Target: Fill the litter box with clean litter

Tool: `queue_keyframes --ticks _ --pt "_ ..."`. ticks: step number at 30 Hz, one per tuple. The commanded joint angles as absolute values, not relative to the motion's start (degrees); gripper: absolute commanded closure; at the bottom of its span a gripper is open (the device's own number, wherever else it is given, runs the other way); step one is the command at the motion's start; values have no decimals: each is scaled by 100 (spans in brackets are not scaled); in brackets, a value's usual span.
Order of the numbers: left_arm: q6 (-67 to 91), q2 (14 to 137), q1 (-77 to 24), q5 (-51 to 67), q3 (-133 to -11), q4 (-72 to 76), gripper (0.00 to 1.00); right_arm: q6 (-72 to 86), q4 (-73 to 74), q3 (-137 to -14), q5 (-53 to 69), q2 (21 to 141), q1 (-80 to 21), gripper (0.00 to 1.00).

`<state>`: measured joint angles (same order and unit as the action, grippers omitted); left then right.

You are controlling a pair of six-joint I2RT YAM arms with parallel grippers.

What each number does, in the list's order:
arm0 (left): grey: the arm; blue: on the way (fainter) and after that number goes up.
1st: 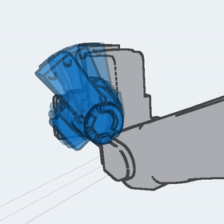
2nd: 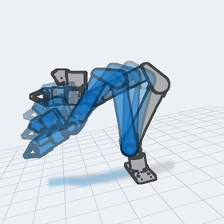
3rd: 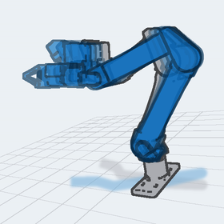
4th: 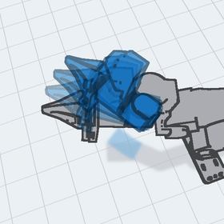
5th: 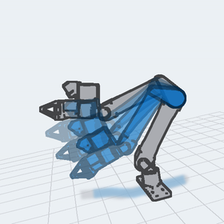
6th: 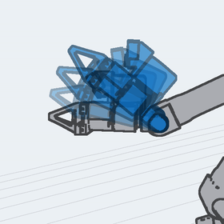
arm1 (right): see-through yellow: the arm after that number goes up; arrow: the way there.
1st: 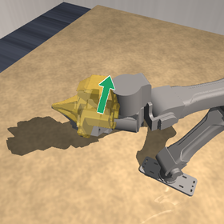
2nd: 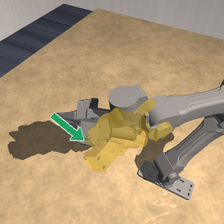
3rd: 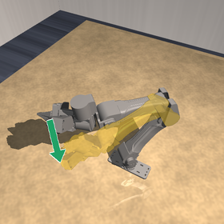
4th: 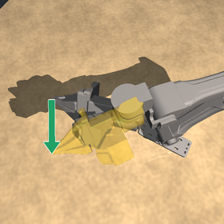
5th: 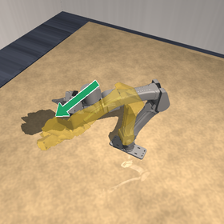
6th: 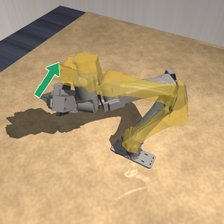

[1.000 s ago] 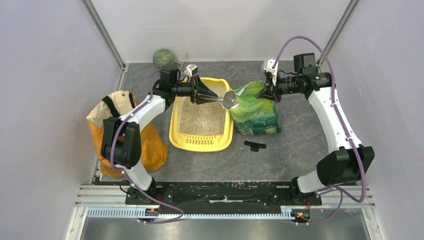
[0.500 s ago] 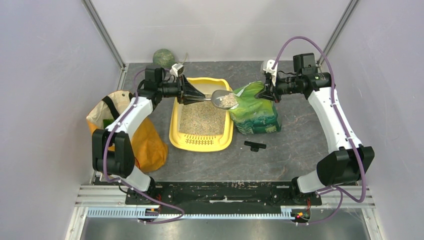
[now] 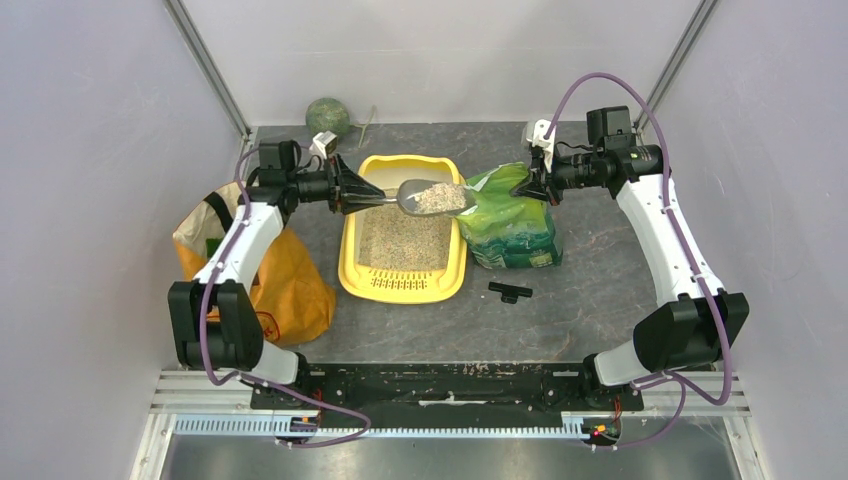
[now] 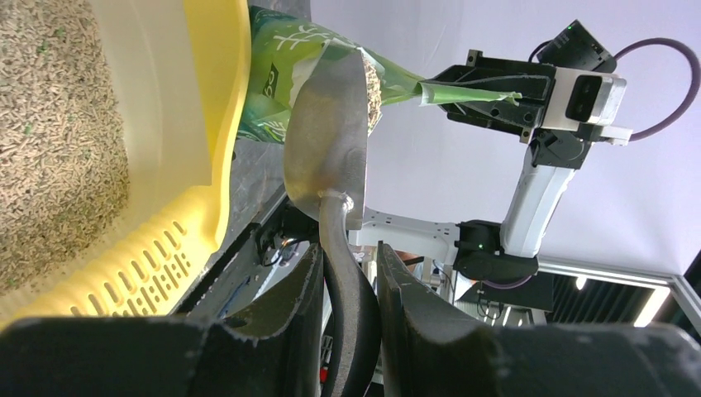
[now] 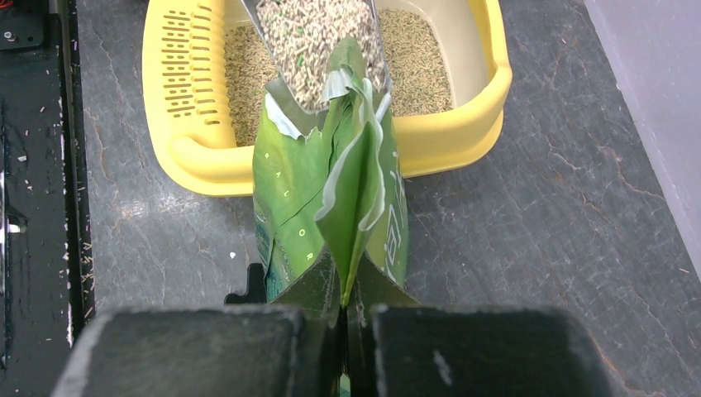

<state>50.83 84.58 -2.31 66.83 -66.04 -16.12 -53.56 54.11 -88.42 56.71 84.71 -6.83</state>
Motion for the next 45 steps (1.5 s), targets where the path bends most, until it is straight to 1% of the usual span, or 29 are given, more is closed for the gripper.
queue_keyframes --ticks 1,10,12,14,18,24,29,36,42,45 --pt "4852 8032 -9 7216 -6577 -1693 98 -5440 5115 -9218 6026 8232 -661 100" --pt "4839 7757 736 7424 -6461 -1843 98 -5480 5186 -9284 6038 8305 -668 100" --pt "4666 7739 883 7427 -6451 -2047 98 -5481 5206 -9303 6042 8318 -663 100" --pt "4234 7764 989 7353 -6530 -2570 98 -5490 5201 -9312 6046 8328 -668 100" --pt "2961 7875 1017 6820 -7089 -4129 98 -5501 5203 -9291 6028 8298 -667 100" --pt "2292 7827 942 5544 -7708 -5011 98 -5519 5203 -9255 6016 8292 -661 100" --pt "1837 7730 373 4213 -8205 -5507 98 -5524 5199 -9264 6011 8308 -667 100" --pt "1209 7639 -942 2175 -8710 -5834 98 -5523 5203 -9255 5968 8275 -666 100" --pt "623 7529 -1935 884 -8942 -5920 98 -5522 5203 -9250 5966 8266 -668 100" --pt "279 7424 -2278 330 -8947 -5883 98 -5526 5201 -9244 5968 8262 -667 100"
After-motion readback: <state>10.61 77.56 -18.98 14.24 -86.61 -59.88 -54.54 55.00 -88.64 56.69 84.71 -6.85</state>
